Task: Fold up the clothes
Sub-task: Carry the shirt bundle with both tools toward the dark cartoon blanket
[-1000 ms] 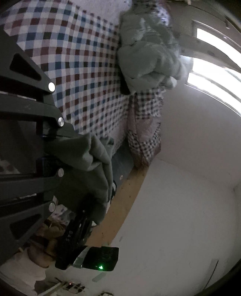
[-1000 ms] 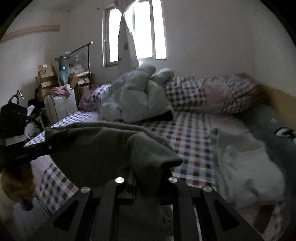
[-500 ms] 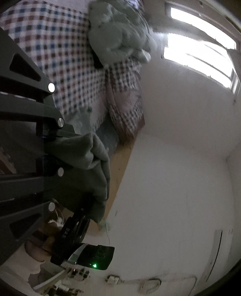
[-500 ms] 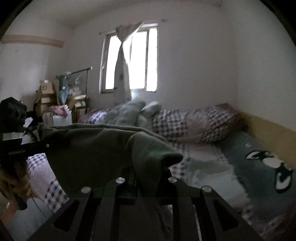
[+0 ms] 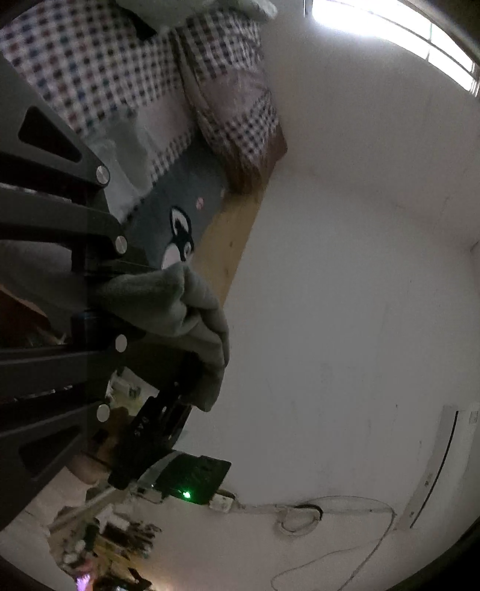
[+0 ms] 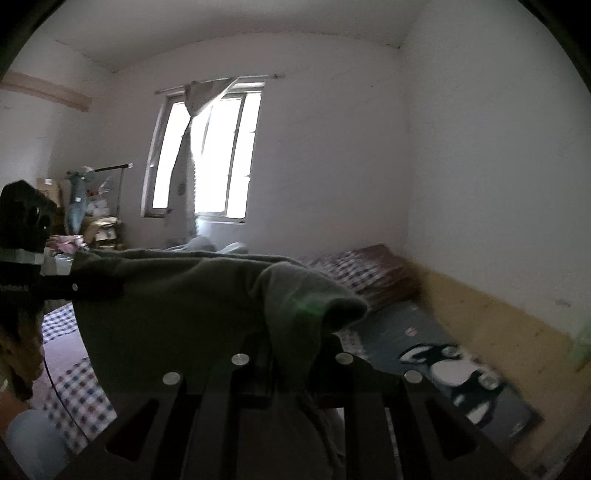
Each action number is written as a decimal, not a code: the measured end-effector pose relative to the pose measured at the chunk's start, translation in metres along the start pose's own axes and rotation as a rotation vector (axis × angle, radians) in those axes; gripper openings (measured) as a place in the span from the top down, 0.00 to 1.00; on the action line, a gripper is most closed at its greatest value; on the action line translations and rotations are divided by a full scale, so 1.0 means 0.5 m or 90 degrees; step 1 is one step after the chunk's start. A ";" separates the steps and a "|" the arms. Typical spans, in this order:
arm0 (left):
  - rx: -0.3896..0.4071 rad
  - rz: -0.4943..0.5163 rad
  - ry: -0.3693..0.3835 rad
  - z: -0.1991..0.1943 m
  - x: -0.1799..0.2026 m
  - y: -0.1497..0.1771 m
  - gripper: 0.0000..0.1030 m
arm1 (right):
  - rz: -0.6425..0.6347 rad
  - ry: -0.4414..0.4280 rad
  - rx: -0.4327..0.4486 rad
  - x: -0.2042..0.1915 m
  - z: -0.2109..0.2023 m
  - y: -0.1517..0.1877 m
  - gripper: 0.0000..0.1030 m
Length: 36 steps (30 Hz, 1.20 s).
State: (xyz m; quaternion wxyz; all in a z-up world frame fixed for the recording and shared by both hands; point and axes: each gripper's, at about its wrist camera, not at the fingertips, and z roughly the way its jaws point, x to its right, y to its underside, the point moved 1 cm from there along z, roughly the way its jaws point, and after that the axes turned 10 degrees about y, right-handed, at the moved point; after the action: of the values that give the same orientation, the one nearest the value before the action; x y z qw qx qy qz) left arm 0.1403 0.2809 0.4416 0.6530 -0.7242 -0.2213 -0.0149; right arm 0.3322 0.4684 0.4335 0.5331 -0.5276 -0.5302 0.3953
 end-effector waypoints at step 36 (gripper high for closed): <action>-0.116 -0.199 -0.062 0.275 -0.433 0.077 0.90 | 0.046 0.028 -0.119 0.155 0.515 0.110 0.87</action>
State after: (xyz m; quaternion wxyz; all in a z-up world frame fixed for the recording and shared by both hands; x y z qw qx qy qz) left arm -0.0787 0.3449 0.3177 0.5627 -0.7370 -0.3604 -0.1013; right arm 0.0963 0.5888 0.3602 0.4787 -0.6021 -0.5336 0.3516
